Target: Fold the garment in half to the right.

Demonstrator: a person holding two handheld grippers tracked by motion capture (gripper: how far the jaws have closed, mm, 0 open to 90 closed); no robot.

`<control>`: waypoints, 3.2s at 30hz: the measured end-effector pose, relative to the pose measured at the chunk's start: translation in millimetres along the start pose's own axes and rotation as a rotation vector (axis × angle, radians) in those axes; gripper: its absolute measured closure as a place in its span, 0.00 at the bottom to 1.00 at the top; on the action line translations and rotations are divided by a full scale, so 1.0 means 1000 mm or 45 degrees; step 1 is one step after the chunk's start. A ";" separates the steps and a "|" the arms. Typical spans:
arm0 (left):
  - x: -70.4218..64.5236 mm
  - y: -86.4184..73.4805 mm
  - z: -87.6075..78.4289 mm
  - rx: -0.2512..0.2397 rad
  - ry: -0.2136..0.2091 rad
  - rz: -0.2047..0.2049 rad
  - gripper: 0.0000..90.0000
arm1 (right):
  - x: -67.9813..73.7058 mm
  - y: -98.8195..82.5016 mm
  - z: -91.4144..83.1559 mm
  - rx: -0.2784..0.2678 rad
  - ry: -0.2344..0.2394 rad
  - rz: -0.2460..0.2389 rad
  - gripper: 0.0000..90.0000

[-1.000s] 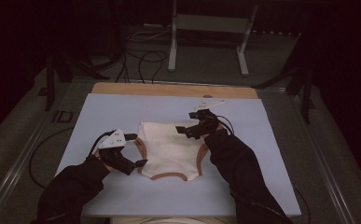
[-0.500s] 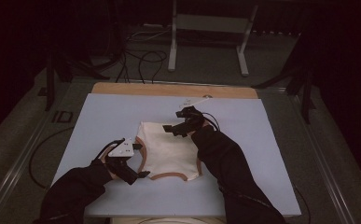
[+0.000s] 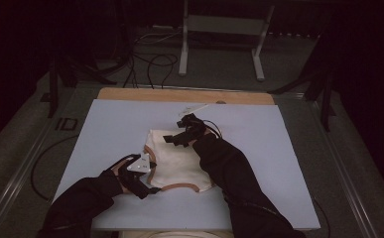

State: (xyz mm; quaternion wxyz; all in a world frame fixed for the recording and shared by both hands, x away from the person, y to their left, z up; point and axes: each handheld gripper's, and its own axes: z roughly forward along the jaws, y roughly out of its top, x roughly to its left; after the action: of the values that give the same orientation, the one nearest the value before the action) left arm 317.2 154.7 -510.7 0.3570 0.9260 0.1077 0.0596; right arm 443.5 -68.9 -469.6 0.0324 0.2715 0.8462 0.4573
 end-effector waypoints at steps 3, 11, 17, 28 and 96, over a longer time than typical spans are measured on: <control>0.002 -0.002 0.006 0.037 -0.005 0.020 0.22 | 0.000 0.000 0.003 0.004 0.005 -0.001 0.11; 0.004 0.001 0.009 0.018 0.080 0.033 0.38 | 0.001 0.002 0.009 0.020 0.009 -0.006 0.12; 0.010 0.004 0.013 -0.001 0.109 0.010 0.53 | 0.002 0.005 0.016 0.024 0.013 -0.011 0.12; 0.011 0.004 0.015 -0.014 0.026 -0.024 0.84 | 0.001 0.005 0.037 0.054 0.034 0.007 0.14; 0.010 0.010 0.011 -0.063 0.040 -0.097 0.97 | 0.006 0.033 0.094 0.187 -0.260 -0.032 0.98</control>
State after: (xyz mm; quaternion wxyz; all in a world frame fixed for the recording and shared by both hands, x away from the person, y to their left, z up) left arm 330.3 143.3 -511.8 0.3800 0.9110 0.1471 0.0632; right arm 481.0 19.5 -497.0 0.1041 0.3076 0.8732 0.3635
